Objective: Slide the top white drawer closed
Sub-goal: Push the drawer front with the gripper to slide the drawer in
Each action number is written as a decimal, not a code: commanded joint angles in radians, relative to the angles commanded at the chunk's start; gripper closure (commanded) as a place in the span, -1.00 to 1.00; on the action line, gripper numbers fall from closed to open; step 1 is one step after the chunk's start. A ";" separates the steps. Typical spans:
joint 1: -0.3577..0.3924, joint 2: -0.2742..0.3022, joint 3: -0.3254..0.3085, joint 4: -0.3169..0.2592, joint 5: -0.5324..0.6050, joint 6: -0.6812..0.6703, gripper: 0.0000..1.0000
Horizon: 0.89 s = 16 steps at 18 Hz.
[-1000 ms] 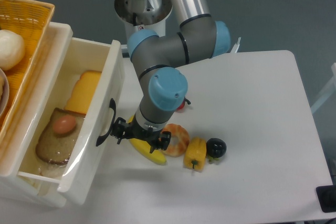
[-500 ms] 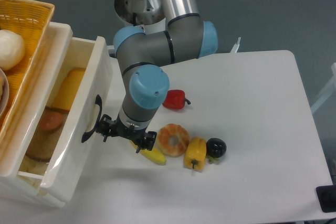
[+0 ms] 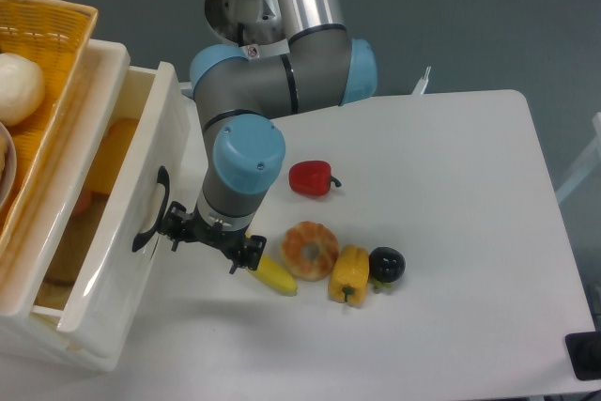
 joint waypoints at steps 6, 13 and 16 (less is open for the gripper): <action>-0.011 0.001 -0.003 0.000 0.002 0.006 -1.00; -0.025 0.003 -0.002 0.000 0.002 0.006 -1.00; -0.028 0.003 -0.002 0.000 0.002 0.006 -1.00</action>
